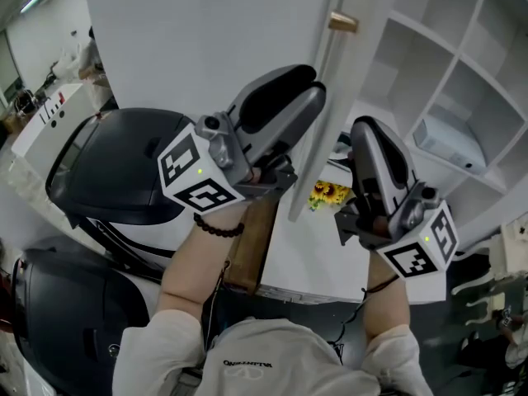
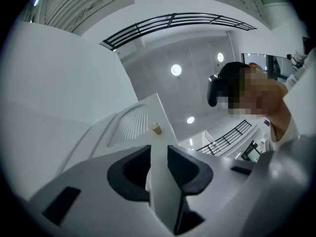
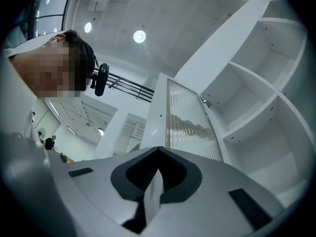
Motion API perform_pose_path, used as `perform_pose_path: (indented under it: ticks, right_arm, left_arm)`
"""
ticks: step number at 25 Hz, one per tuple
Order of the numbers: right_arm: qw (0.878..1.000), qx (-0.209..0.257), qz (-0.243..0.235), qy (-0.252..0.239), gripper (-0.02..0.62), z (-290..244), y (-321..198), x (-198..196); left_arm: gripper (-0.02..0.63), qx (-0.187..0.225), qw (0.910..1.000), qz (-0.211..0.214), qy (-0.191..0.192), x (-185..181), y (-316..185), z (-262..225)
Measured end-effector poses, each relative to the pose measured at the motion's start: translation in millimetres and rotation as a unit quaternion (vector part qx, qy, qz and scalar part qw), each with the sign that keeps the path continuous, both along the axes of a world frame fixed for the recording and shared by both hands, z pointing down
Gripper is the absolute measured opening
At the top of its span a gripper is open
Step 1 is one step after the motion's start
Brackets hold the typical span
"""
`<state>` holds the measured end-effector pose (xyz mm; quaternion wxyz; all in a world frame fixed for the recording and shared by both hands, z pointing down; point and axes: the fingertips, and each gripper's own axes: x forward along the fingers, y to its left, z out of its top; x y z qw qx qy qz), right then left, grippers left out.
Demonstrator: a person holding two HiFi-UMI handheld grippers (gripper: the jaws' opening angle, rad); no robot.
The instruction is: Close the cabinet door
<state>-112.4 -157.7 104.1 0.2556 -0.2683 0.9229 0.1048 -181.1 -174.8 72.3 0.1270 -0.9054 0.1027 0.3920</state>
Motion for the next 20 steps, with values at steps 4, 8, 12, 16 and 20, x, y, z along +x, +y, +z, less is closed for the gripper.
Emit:
perform_pose_path:
  ticks: [4, 8, 12, 16, 20]
  right_arm:
    - [1.000, 0.005, -0.002, -0.001, 0.011, -4, 2, -1]
    - [1.000, 0.010, -0.003, 0.001, 0.011, -5, 5, -3]
    - [1.000, 0.012, -0.002, -0.001, 0.011, -6, 5, -2]
    - [1.000, 0.015, 0.000, -0.001, 0.011, -6, 5, -2]
    - [1.000, 0.017, 0.002, 0.001, 0.011, -6, 5, -2]
  left_arm:
    - [0.098, 0.003, 0.9997, 0.025, 0.007, 1, 1, -11]
    - [0.103, 0.013, 0.9988, 0.044, 0.016, 0, 6, -25]
    - [0.103, 0.016, 0.9975, 0.065, 0.024, -1, 6, -37]
    - [0.104, 0.017, 0.9948, 0.095, 0.032, -2, 6, -49]
    - [0.104, 0.025, 0.9943, 0.100, 0.031, -2, 9, -56]
